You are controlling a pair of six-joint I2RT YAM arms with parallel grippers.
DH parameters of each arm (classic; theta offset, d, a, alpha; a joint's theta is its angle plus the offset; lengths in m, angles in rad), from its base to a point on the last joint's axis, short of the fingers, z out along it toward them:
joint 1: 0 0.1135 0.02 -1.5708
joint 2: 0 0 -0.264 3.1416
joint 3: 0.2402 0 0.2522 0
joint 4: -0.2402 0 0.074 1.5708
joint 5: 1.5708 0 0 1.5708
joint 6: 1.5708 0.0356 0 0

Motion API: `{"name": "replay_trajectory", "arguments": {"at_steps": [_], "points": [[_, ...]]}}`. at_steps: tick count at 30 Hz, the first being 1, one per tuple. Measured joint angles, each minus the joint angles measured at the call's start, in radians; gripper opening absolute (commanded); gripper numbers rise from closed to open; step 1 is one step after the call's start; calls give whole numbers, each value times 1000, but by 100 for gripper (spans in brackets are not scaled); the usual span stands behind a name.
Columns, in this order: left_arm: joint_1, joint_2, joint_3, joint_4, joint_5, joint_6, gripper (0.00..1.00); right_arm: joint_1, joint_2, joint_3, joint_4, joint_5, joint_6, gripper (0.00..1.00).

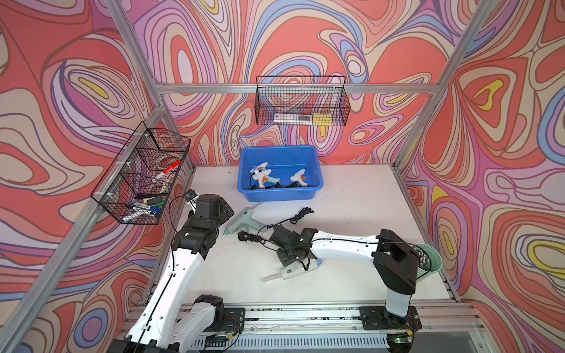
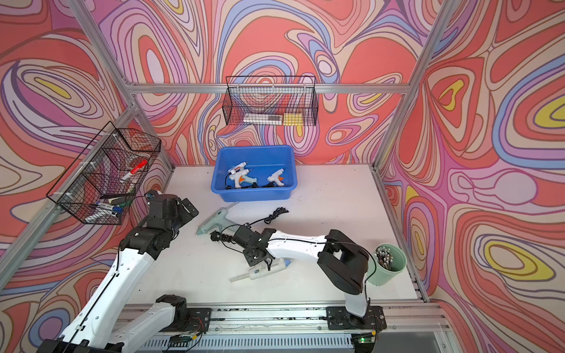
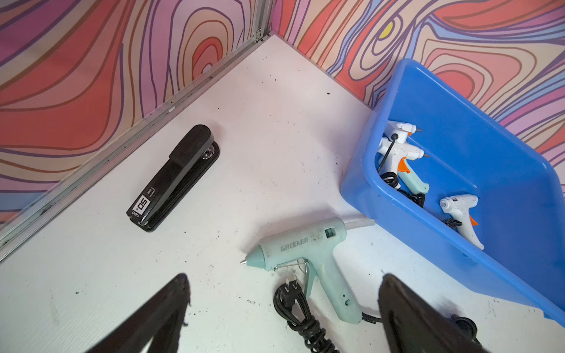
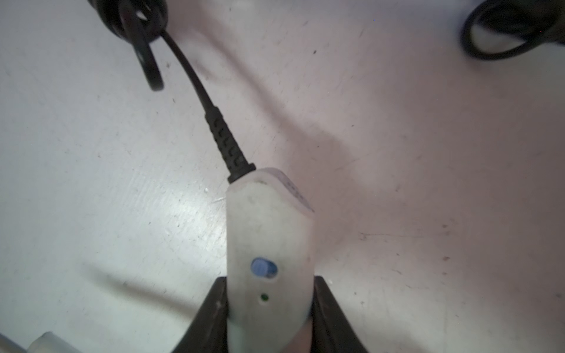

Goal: Put the hot melt glue gun into the storage box
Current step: Pick up the hot melt adhesive gun from the center of the board.

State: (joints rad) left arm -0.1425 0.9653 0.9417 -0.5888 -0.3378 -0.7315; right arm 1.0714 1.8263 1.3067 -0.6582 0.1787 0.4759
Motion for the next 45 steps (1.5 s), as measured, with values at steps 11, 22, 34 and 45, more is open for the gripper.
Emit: {"name": "replay_trajectory", "arguments": {"at_steps": [11,22,34,45], "points": [[6,0,0,0,-6,-2,99,0,-221,93,-112,212,-92,0],[6,-3,-28,1,-6,-2,99,-64,-250,174,-7,394,-222,0],[6,-14,-44,7,-5,2,99,-250,-170,275,234,389,-325,0],[6,0,-51,9,-6,28,99,-335,93,407,442,313,-413,0]]}}
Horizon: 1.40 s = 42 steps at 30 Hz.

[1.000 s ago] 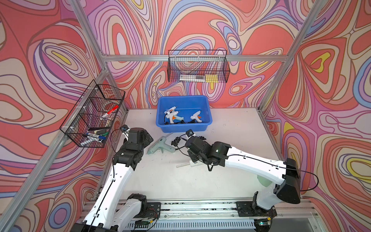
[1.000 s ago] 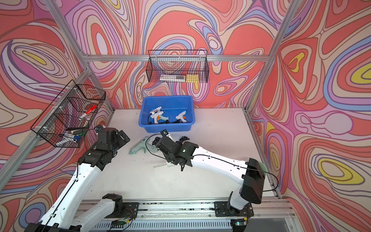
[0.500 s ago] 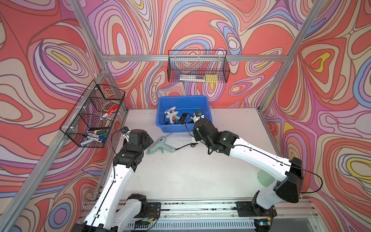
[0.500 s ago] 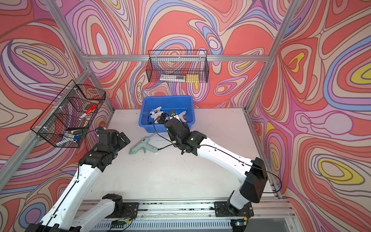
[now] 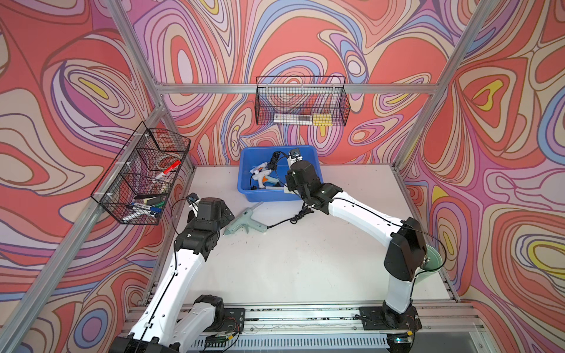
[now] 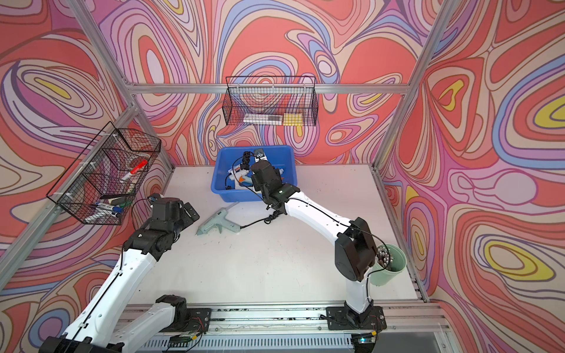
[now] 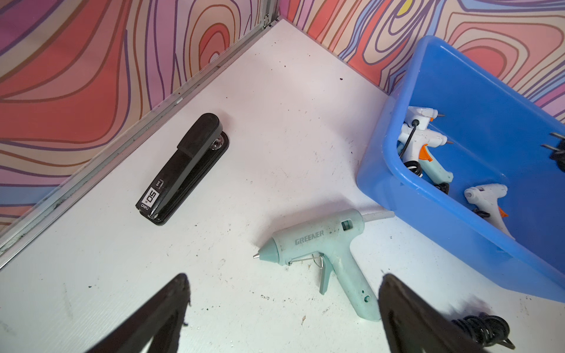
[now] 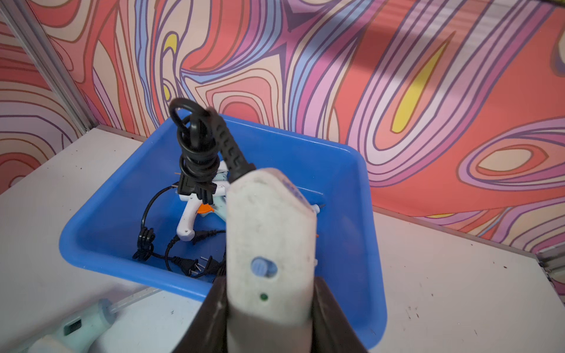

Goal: Put the hot melt glue gun into the storage box
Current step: Pick up the hot melt adhesive gun from the center of the board, then place the hot melt adhesive gun in the storage box.

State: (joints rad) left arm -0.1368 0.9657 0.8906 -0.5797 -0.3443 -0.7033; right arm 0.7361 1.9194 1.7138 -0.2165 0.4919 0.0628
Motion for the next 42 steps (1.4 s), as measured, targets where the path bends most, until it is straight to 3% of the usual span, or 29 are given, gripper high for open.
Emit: {"name": "replay_trajectory", "arguments": {"at_steps": [31,42], "points": [[1,1,0,-3,-53,60,99,-182,452,344,146,-151,-27,0],[1,1,0,-5,-56,60,99,-196,512,399,148,-204,7,0]]}}
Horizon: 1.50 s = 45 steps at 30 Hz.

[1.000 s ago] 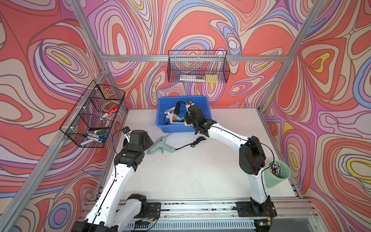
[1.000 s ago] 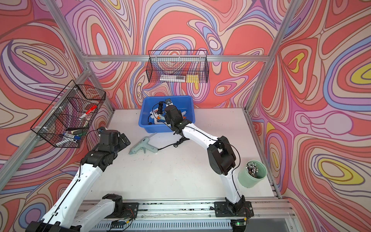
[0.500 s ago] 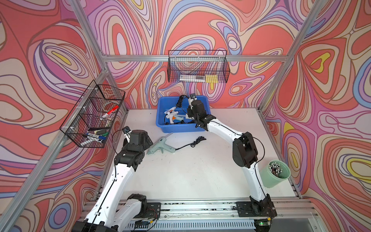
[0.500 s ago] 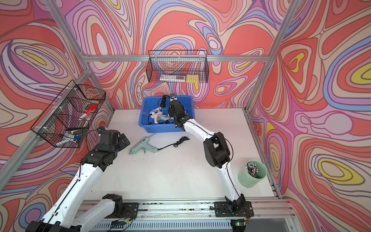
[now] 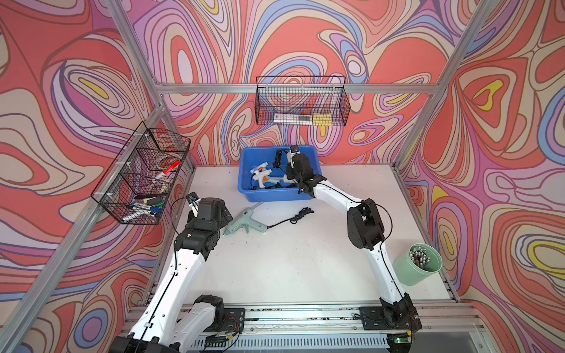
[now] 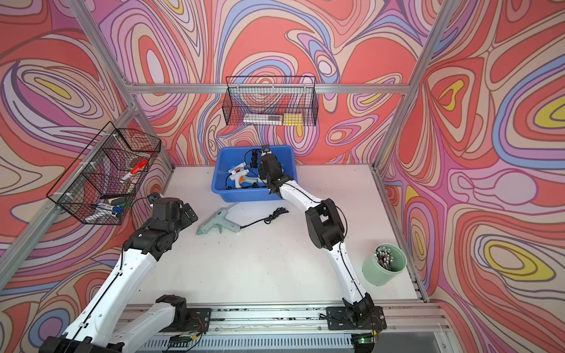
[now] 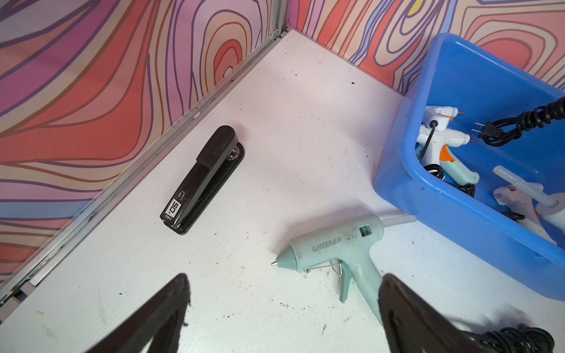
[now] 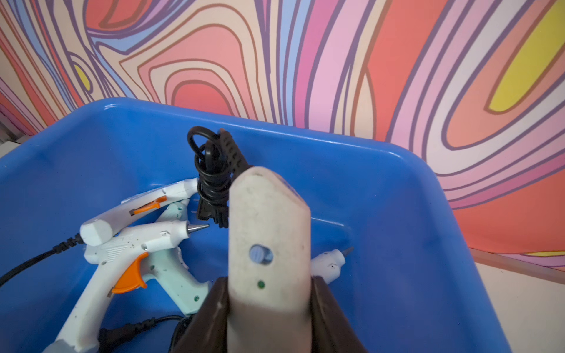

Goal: Put the hot melt glue gun into the storage box
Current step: Place the hot melt adhesive gun in the storage box.

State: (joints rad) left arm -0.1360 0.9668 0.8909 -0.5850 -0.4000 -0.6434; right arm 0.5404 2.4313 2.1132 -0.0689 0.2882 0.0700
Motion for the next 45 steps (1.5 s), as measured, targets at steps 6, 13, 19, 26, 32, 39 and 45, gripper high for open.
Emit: {"name": "replay_trajectory", "arguments": {"at_steps": [6,13,19,26,32,39,45], "points": [[0,0,0,-1,0,0,99,-10,84,48,-15,-39,37,0],[0,-10,0,-8,-4,1,99,-15,122,89,-38,-45,66,0],[0,-11,0,-8,-5,1,99,-20,149,126,-63,-41,84,2],[1,-11,0,-10,-5,5,99,-26,171,150,-71,-47,108,26],[4,-13,0,-11,-10,8,99,-29,187,165,-74,-53,113,44],[5,-18,5,-16,-16,8,99,-43,198,165,-87,-51,107,63],[5,-18,9,-19,-19,12,99,-49,200,165,-110,-50,102,73]]}}
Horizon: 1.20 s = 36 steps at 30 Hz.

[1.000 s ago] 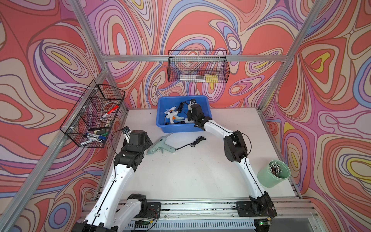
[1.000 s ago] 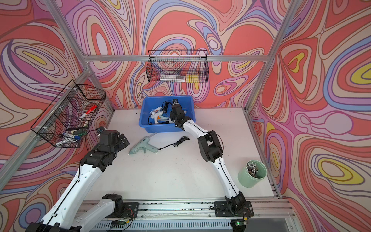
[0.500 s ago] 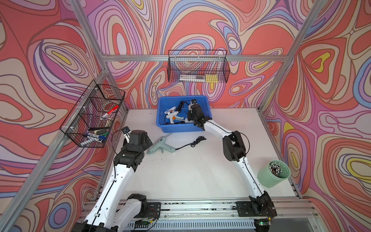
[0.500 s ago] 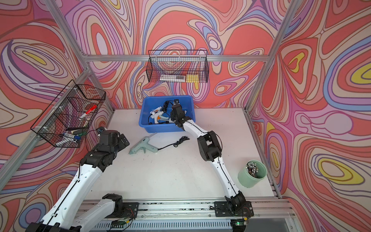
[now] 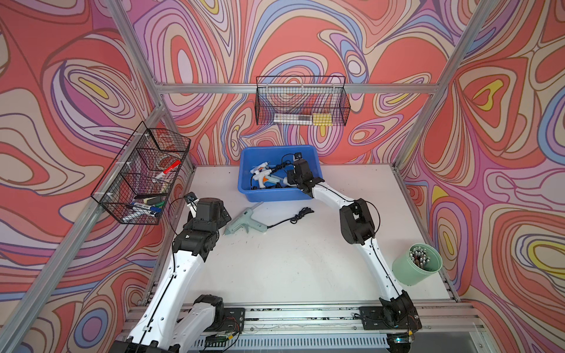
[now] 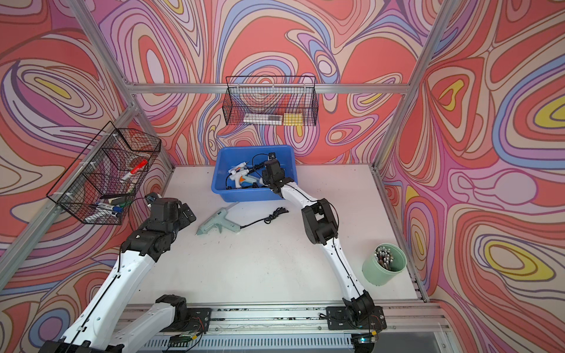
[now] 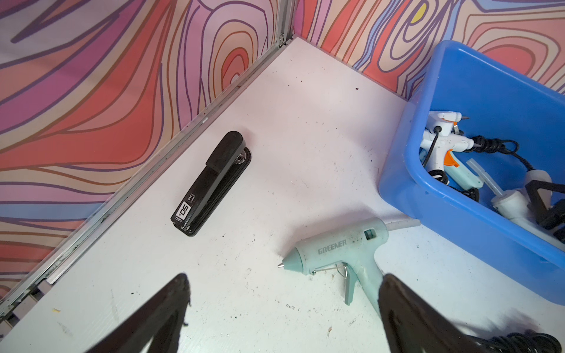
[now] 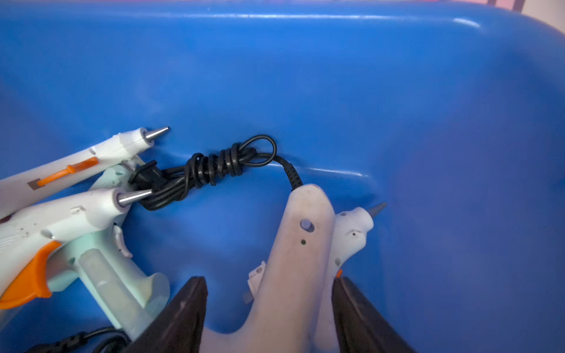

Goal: Put the hot melt glue gun into the storage box
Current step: Place the hot melt adhesive gun in the storage box.

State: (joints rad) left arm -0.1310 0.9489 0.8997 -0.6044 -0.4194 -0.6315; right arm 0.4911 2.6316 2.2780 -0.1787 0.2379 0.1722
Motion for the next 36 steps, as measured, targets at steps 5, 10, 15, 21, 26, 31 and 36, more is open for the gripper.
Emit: {"name": "replay_trajectory", "arguments": {"at_steps": [5,10,15,21,26,31,36], "points": [[0,0,0,-2,0,0,99,0,-3,9,-20,-11,-20,86],[0,0,0,-2,0,0,99,0,-46,9,-49,-38,-43,90],[0,-6,0,-2,0,0,99,2,-167,-18,-62,-64,-64,91],[0,-21,0,-2,1,-5,99,22,-365,-150,-29,-71,-99,89],[0,-41,0,-2,1,-20,99,93,-505,-332,-16,-74,-126,84],[0,-54,0,-2,1,-32,99,248,-593,-487,-53,-85,-137,80],[0,-76,-2,-2,0,-39,99,378,-614,-540,-130,-165,-132,77]]}}
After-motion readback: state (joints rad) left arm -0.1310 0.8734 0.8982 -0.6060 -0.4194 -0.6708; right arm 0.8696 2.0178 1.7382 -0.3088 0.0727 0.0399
